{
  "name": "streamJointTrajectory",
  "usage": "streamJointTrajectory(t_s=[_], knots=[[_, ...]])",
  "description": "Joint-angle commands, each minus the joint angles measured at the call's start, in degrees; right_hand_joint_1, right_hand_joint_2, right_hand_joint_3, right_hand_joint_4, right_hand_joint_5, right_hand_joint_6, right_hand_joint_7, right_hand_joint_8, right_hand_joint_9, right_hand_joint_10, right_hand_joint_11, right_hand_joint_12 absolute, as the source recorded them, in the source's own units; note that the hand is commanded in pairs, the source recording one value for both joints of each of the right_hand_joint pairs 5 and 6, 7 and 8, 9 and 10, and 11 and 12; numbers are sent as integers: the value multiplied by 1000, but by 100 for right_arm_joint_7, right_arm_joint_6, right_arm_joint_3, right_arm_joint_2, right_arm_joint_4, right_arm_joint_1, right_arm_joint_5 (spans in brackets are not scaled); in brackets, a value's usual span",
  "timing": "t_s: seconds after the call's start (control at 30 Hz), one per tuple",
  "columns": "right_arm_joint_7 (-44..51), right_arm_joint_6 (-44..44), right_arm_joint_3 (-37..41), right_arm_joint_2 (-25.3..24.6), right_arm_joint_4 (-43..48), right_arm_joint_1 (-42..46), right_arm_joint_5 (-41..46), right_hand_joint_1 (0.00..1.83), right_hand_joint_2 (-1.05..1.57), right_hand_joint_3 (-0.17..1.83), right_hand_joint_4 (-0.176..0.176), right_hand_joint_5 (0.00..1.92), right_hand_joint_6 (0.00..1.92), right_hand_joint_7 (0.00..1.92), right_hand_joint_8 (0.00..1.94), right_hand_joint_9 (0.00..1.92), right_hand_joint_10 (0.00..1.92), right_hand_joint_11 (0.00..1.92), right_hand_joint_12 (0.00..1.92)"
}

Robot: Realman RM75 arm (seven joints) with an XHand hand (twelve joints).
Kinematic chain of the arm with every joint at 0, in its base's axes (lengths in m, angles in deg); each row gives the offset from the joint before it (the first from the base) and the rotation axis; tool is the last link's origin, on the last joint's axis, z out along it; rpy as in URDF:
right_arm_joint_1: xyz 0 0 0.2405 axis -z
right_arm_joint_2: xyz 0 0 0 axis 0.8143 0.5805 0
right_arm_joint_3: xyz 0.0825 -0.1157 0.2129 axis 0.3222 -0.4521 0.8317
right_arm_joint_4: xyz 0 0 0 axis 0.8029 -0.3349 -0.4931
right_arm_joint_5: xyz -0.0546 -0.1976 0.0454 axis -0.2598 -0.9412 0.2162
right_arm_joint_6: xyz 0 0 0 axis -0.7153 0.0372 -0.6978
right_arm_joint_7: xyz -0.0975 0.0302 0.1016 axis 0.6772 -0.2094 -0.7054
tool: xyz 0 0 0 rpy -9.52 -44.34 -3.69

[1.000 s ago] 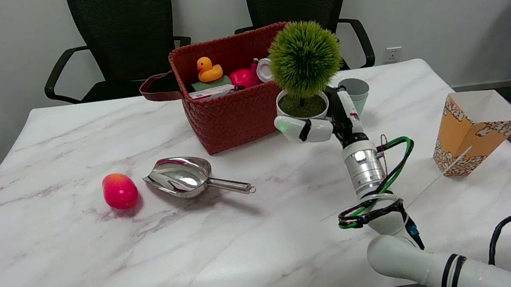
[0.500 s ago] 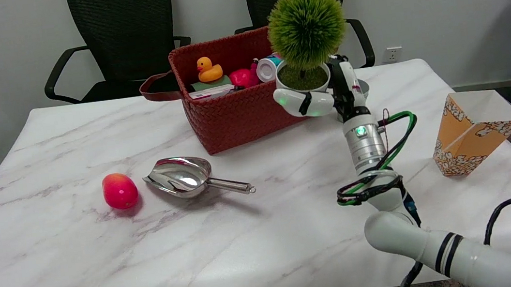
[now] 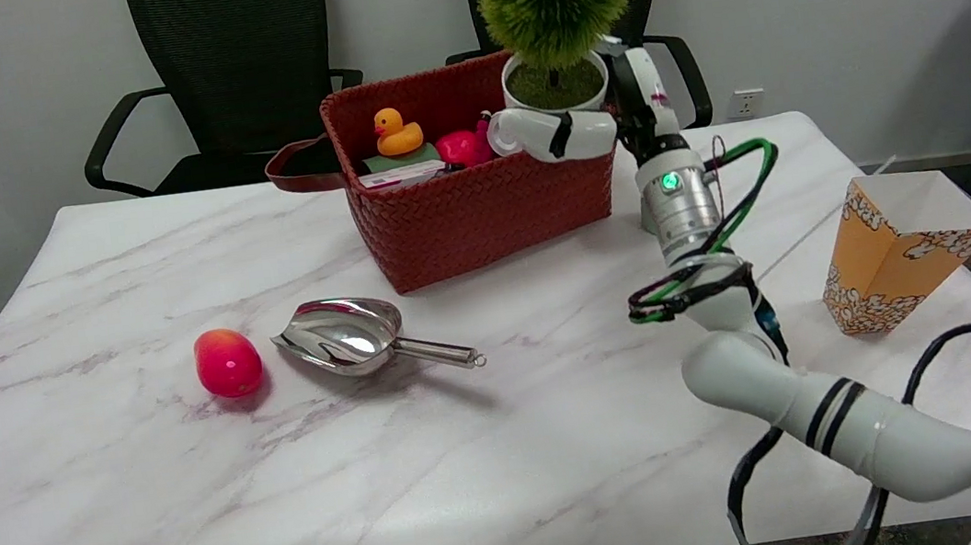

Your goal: Place the potted plant into the brown storage basket.

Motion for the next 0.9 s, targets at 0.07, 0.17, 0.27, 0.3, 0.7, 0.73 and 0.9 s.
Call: streamJointTrajectory(t_s=[0.07, 0.17, 0.27, 0.3, 0.7, 0.73, 0.9], knots=[[536, 955, -108, -192, -967, -1554, -150, 1148, 193, 605, 0, 833, 833, 1242, 1242, 1108, 1108, 742, 742], [544, 960, -259, -341, -1435, -1864, -150, 1141, 171, 615, 0, 834, 834, 1237, 1237, 1101, 1101, 730, 730], [544, 961, -450, -509, -1987, -2201, -189, 1137, 150, 634, 0, 833, 833, 1232, 1232, 1092, 1092, 714, 714], [544, 961, -531, -566, -2157, -2321, -190, 1136, 138, 642, 0, 830, 830, 1228, 1228, 1086, 1086, 709, 709], [544, 937, -897, -1080, -3851, -3095, -513, 1106, 79, 632, 0, 831, 831, 1213, 1213, 1045, 1045, 651, 651], [558, 937, -897, -1111, -4010, -3141, -598, 1100, 83, 629, 0, 840, 840, 1216, 1216, 1045, 1045, 652, 652], [824, 937, -866, -1201, -4486, -3335, -770, 1085, 121, 599, 0, 877, 877, 1231, 1231, 1052, 1052, 664, 664]])
